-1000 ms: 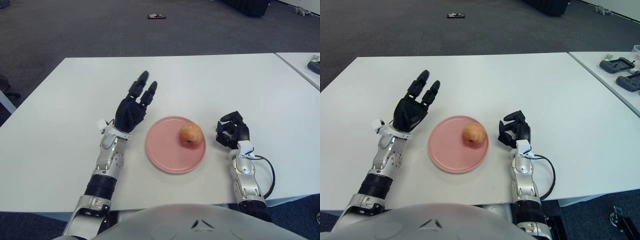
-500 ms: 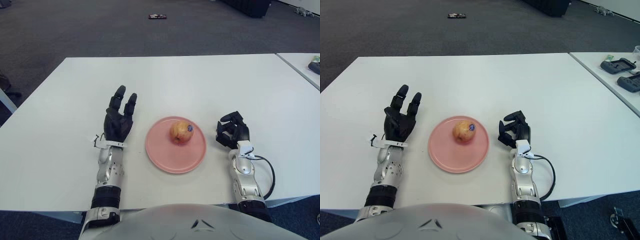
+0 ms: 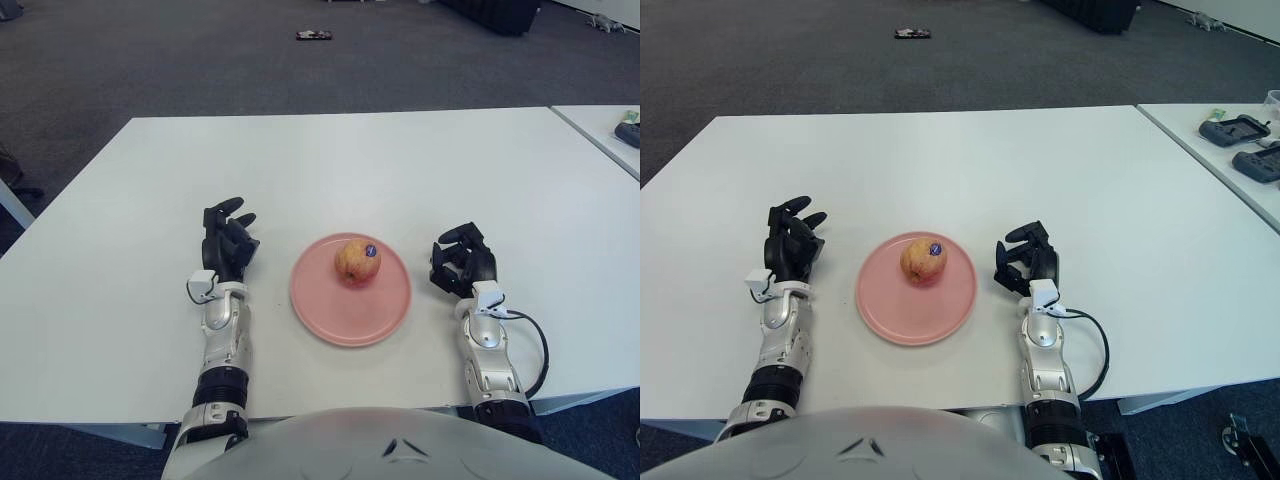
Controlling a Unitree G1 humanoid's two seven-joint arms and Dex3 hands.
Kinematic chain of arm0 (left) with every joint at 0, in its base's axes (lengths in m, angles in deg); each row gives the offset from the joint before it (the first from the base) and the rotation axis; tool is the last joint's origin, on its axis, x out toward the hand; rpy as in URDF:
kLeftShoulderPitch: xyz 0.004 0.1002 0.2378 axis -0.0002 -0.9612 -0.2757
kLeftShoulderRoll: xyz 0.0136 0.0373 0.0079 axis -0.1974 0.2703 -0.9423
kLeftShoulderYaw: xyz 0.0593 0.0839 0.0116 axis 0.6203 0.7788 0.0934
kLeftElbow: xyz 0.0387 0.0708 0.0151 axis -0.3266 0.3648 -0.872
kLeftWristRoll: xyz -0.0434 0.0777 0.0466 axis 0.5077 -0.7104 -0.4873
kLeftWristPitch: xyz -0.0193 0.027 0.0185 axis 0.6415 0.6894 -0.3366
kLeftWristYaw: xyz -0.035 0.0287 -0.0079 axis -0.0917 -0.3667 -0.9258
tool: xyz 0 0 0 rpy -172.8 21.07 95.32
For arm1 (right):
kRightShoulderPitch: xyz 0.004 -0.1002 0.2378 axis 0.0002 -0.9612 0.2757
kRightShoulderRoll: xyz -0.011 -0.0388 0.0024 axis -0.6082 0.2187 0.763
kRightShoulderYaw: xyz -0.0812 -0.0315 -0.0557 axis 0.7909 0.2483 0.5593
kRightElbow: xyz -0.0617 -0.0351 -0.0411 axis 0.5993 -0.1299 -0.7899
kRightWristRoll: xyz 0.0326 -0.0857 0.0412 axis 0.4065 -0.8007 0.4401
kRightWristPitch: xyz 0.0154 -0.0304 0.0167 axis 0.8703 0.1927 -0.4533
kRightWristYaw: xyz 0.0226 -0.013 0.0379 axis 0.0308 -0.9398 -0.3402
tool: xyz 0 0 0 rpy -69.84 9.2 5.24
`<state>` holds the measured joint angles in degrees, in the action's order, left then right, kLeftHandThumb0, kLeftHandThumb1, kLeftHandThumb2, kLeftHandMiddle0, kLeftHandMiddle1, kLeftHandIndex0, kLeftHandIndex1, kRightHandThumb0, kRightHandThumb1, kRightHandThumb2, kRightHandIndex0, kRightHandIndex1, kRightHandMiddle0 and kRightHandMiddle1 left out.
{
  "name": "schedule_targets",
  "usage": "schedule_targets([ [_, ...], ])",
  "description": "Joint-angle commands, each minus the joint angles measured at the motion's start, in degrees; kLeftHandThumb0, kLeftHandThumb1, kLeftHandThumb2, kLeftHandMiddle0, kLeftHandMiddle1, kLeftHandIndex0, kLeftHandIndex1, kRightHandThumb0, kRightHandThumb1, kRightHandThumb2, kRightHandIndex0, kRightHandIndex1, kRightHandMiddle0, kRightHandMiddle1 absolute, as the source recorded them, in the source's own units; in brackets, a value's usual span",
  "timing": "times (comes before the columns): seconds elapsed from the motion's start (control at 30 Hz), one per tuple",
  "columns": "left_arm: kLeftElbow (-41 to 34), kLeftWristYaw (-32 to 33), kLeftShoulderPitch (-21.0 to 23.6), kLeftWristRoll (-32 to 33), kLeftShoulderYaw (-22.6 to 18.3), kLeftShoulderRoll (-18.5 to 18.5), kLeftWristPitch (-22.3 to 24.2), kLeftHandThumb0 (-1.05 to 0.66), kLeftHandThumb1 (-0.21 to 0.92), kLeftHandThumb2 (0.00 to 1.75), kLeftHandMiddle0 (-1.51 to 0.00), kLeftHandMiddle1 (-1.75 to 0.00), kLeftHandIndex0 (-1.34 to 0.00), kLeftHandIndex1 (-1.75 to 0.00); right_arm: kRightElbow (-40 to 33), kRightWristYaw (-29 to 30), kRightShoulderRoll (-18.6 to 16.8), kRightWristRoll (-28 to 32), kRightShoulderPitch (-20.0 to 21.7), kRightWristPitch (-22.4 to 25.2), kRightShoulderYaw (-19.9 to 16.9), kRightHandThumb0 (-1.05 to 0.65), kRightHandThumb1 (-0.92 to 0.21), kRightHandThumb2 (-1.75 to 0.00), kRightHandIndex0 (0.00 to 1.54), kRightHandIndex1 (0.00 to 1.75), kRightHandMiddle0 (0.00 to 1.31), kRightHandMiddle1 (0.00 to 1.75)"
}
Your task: Put the apple into the plate.
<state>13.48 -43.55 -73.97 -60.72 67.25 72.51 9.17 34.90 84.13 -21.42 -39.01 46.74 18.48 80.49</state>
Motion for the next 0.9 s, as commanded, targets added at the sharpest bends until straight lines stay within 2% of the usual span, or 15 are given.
schedule_targets([
  [0.0,4.35,2.87,-1.65,-2.74,-0.10,0.08,-0.93,-0.46,0.49,1.16,-0.91,-1.75,-0.47,-1.74,0.45,-0.01,-0.01,-0.12,0.82,-0.82,0.33,-0.40,-0.57,-1.00,0.66,1.47,0.41,1.75],
  [0.07,4.92,3.83,-1.76,-4.35,0.37,-0.29,-1.07,-0.45,0.46,1.17,-1.02,-1.75,-0.50,-1.75,0.48,-0.09,0.07,-0.13,0.87,-0.87,0.42,-0.40,-0.57,-1.00,0.66,1.46,0.41,1.75],
  [0.27,5.68,4.75,-2.25,-7.36,1.56,-1.32,-1.30,-0.45,0.41,1.21,-1.15,-1.75,-0.54,-1.75,0.44,-0.24,0.17,-0.02,0.82,-0.69,0.55,-0.40,-0.57,-1.01,0.66,1.44,0.41,1.75],
  [0.87,8.92,3.33,-3.21,-9.11,3.59,-2.57,-5.15,-0.47,0.34,1.30,-1.23,-1.75,-0.59,-1.75,-0.57,-0.25,0.24,-0.45,0.65,0.97,0.69,-0.41,-0.54,-1.04,0.68,1.43,0.43,1.75],
])
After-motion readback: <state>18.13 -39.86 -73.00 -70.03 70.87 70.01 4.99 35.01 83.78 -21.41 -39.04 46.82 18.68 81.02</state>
